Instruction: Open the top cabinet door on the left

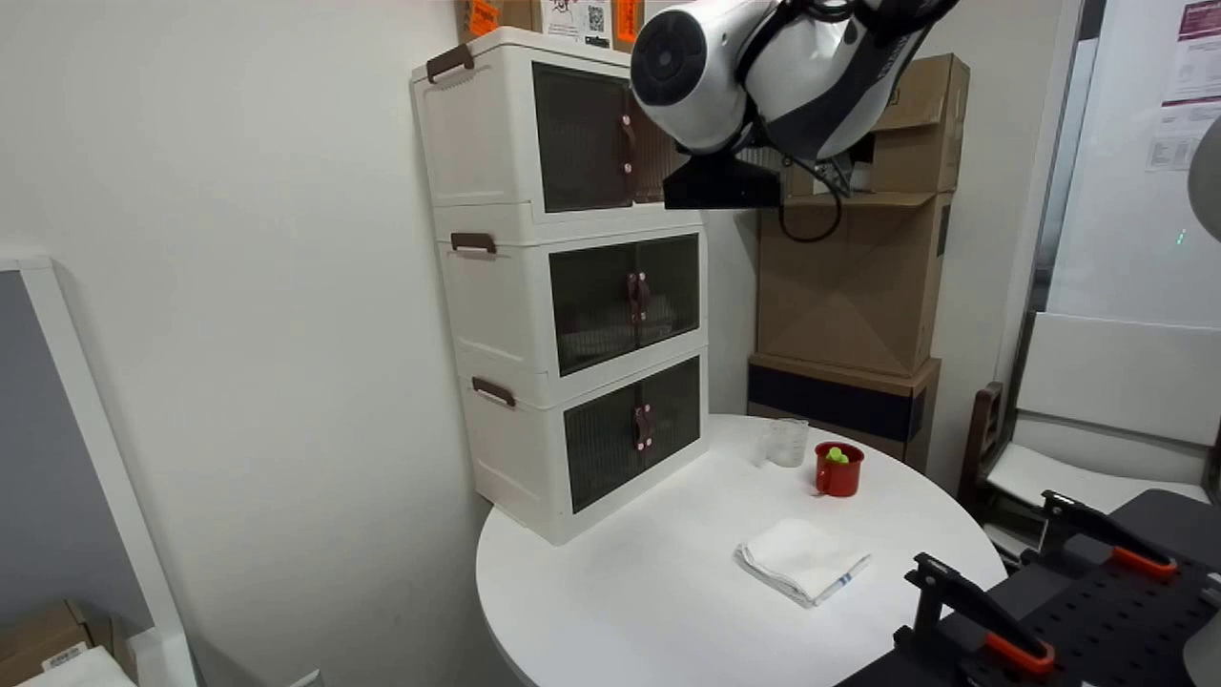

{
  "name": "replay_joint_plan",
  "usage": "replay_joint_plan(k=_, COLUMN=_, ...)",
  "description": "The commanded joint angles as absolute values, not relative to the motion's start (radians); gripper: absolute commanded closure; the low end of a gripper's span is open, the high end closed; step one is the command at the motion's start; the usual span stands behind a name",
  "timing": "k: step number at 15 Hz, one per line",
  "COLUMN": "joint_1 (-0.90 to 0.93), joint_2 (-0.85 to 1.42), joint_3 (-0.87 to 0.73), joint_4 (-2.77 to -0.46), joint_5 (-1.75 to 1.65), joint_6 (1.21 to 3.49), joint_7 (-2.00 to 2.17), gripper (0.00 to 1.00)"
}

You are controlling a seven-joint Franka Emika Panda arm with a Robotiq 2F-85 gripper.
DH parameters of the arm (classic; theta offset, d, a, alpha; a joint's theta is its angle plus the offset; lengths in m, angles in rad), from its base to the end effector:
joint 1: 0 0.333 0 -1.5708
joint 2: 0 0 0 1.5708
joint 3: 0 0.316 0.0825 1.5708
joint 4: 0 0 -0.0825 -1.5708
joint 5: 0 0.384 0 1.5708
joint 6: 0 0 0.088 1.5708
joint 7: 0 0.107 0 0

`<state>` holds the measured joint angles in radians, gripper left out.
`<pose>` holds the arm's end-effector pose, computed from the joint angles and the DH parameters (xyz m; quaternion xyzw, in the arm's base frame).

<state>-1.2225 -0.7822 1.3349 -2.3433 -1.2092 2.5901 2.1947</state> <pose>0.4986 0.1147 0.4176 0.6695 -0.3197 0.6137 0.2700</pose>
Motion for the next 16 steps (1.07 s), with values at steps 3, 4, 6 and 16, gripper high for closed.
replay_joint_plan(k=3, joint_1=-1.345, joint_2=-0.795, joint_3=1.504, joint_4=-2.191, joint_5=-1.225, joint_6=2.294, joint_7=2.4, gripper=0.0)
replay_joint_plan(k=4, joint_1=-1.367, joint_2=-0.803, joint_3=1.531, joint_4=-2.161, joint_5=-1.224, joint_6=2.245, joint_7=2.422, gripper=0.0)
replay_joint_plan(k=6, joint_1=-1.413, joint_2=-0.825, joint_3=1.579, joint_4=-2.106, joint_5=-1.23, joint_6=2.164, joint_7=2.468, gripper=0.0)
replay_joint_plan(k=16, joint_1=-1.551, joint_2=-0.723, joint_3=1.656, joint_4=-1.998, joint_5=-1.465, joint_6=2.434, joint_7=2.411, gripper=0.0)
